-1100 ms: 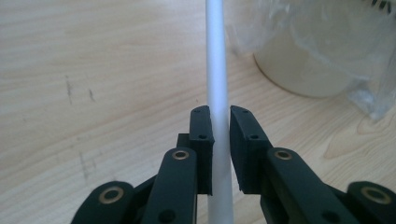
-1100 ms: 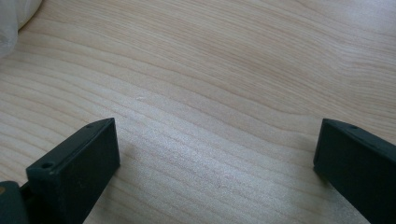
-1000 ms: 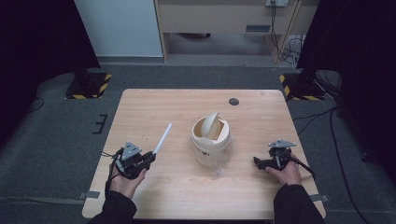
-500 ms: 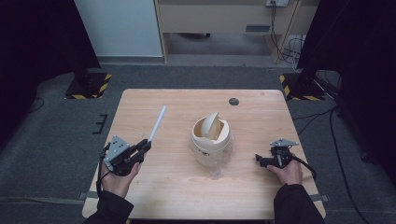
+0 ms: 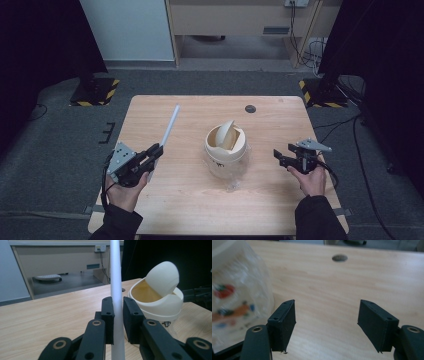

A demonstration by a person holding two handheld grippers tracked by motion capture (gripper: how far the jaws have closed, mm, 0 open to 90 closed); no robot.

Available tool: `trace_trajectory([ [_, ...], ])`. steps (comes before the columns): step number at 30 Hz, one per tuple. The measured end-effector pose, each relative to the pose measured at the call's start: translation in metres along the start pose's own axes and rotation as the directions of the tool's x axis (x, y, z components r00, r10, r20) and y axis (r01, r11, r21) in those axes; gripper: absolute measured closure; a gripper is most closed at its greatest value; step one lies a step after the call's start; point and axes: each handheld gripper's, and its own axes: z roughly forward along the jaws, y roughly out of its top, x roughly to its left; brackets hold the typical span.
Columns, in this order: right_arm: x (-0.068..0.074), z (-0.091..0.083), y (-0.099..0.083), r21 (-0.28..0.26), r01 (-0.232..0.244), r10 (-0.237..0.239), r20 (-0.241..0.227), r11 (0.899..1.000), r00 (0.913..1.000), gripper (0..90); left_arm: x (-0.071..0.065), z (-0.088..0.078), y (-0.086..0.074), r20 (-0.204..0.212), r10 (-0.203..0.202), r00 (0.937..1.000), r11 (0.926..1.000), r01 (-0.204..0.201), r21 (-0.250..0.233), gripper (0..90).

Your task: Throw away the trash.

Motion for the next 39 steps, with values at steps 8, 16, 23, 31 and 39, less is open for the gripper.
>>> trace_trajectory([
  [8, 0.011, -0.020, 0.026, -0.113, 0.003, -0.010, -0.065, 0.994, 0.9978, 30.6, -0.008, 0.000, 0.006, 0.030, 0.000, 0.9996, 0.9998, 0.000, -0.018, 79.1],
  [16, 0.024, -0.045, 0.053, -0.236, -0.019, -0.015, -0.139, 0.972, 0.9902, 32.4, -0.020, 0.006, 0.015, 0.059, 0.019, 0.9981, 0.9992, -0.017, -0.036, 79.1],
  [23, 0.044, -0.055, 0.080, -0.312, -0.041, -0.028, -0.214, 0.949, 0.9764, 34.1, -0.034, 0.019, 0.020, 0.095, 0.040, 0.9947, 0.9983, -0.035, -0.046, 79.1],
  [31, 0.075, -0.065, 0.105, -0.383, -0.056, -0.069, -0.305, 0.922, 0.9498, 37.6, -0.054, 0.030, 0.029, 0.132, 0.072, 0.9887, 0.9951, -0.062, -0.076, 79.1],
  [39, 0.105, -0.068, 0.124, -0.382, -0.039, -0.119, -0.382, 0.923, 0.9165, 41.1, -0.069, 0.036, 0.038, 0.163, 0.103, 0.9813, 0.9915, -0.088, -0.096, 79.1],
])
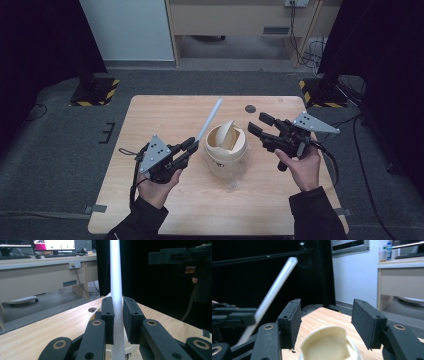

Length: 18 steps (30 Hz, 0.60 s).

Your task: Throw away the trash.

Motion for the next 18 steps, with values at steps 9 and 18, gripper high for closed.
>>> trace_trajectory([
  [9, 0.019, 0.016, 0.008, 0.000, 0.003, -0.003, -0.063, 1.000, 0.9980, 43.3, -0.009, 0.010, 0.003, 0.027, 0.013, 0.9995, 0.9999, -0.013, -0.006, 79.1],
  [18, 0.033, 0.031, 0.010, 0.010, -0.003, 0.004, -0.123, 1.000, 0.9924, 47.6, -0.020, 0.016, 0.002, 0.054, 0.024, 0.9983, 0.9997, -0.023, -0.011, 79.1],
])
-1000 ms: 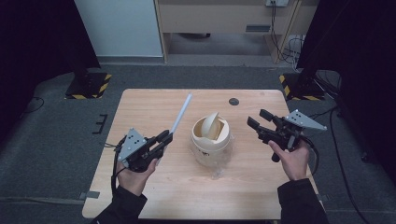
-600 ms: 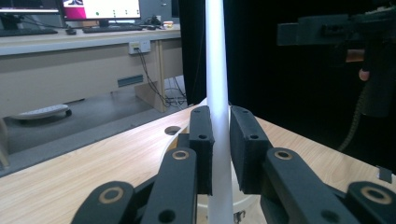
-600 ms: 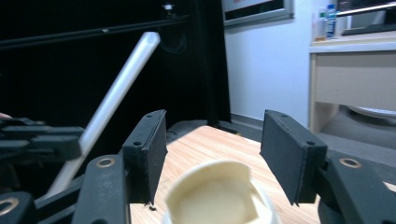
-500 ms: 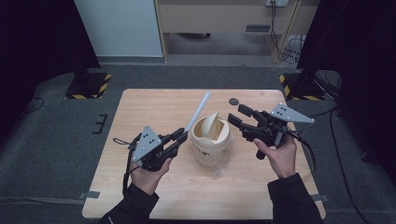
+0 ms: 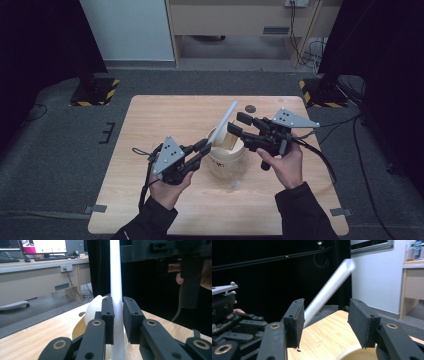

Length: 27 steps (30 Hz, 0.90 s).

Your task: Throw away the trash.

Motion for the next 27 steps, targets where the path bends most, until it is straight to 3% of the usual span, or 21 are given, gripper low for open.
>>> trace_trajectory([
  [5, 0.006, 0.008, 0.001, 0.006, -0.008, 0.008, -0.034, 1.000, 0.9994, 52.3, -0.005, 0.001, -0.001, 0.014, 0.016, 0.9998, 0.9999, -0.016, 0.004, 79.1],
  [12, 0.010, 0.014, -0.002, 0.026, -0.025, 0.027, -0.074, 0.999, 0.9969, 69.0, -0.004, -0.001, -0.001, 0.005, 0.018, 0.9998, 0.9996, -0.018, 0.020, 79.1],
  [16, 0.012, 0.016, -0.003, 0.021, -0.066, 0.068, -0.111, 0.998, 0.9915, 75.6, -0.004, 0.000, -0.005, 0.005, 0.016, 0.9999, 0.9993, -0.016, 0.034, 79.2],
  [20, 0.014, 0.018, -0.005, 0.029, -0.088, 0.091, -0.141, 0.996, 0.9858, 79.1, -0.004, 0.000, -0.008, 0.004, 0.014, 0.9999, 0.9988, -0.014, 0.048, 79.1],
  [23, 0.017, 0.019, -0.006, 0.035, -0.062, 0.066, -0.135, 0.997, 0.9886, 81.1, 0.001, -0.002, -0.010, -0.001, 0.000, 1.0000, 0.9976, 0.001, 0.069, 79.2],
  [27, 0.018, 0.021, -0.007, 0.052, -0.068, 0.075, -0.143, 0.996, 0.9869, 81.2, 0.011, -0.012, -0.016, -0.028, -0.021, 0.9994, 0.9957, 0.023, 0.090, 75.6],
])
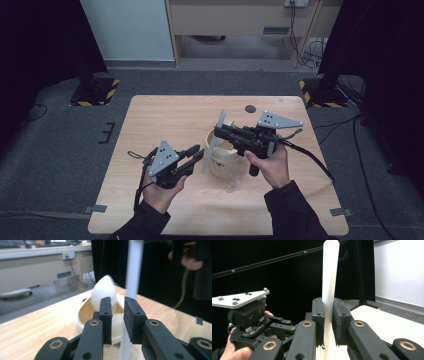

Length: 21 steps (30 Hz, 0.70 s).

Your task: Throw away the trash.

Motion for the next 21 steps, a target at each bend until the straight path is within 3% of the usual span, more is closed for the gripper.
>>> trace_trajectory([
  [3, 0.000, 0.000, 0.000, -0.001, 0.001, -0.001, 0.001, 1.000, 1.0000, 81.2, 0.011, -0.008, -0.009, -0.028, -0.017, 0.9995, 0.9992, 0.018, 0.035, 73.4],
  [6, 0.000, 0.000, 0.001, -0.007, 0.006, -0.006, 0.002, 1.000, 1.0000, 81.1, 0.026, -0.017, -0.027, -0.068, -0.035, 0.9971, 0.9940, 0.042, 0.101, 70.2],
  [9, 0.001, 0.000, 0.003, -0.018, 0.010, -0.010, 0.004, 1.000, 0.9999, 81.1, 0.040, -0.023, -0.048, -0.108, -0.058, 0.9925, 0.9827, 0.075, 0.169, 66.9],
  [12, 0.001, 0.001, 0.006, -0.031, 0.016, -0.016, 0.010, 0.999, 0.9998, 81.0, 0.054, -0.028, -0.074, -0.149, -0.090, 0.9847, 0.9612, 0.125, 0.246, 58.9],
  [14, 0.001, 0.003, 0.009, -0.043, 0.022, -0.021, 0.018, 0.999, 0.9996, 81.0, 0.061, -0.029, -0.090, -0.165, -0.112, 0.9799, 0.9406, 0.158, 0.300, 54.4],
  [15, 0.001, 0.004, 0.010, -0.055, 0.022, -0.021, 0.022, 0.998, 0.9995, 81.0, 0.062, -0.029, -0.093, -0.168, -0.111, 0.9795, 0.9358, 0.160, 0.314, 51.6],
  [16, 0.000, 0.004, 0.011, -0.059, 0.020, -0.018, 0.023, 0.998, 0.9996, 81.0, 0.065, -0.028, -0.100, -0.175, -0.102, 0.9793, 0.9222, 0.159, 0.352, 49.4],
  [18, -0.001, 0.005, 0.012, -0.078, 0.025, -0.022, 0.043, 0.997, 0.9988, 81.0, 0.068, -0.025, -0.108, -0.182, -0.101, 0.9780, 0.9066, 0.166, 0.388, 45.3],
  [21, -0.004, 0.004, 0.015, -0.100, 0.031, -0.025, 0.066, 0.995, 0.9975, 81.0, 0.072, -0.019, -0.116, -0.185, -0.079, 0.9797, 0.8980, 0.150, 0.414, 36.1],
])
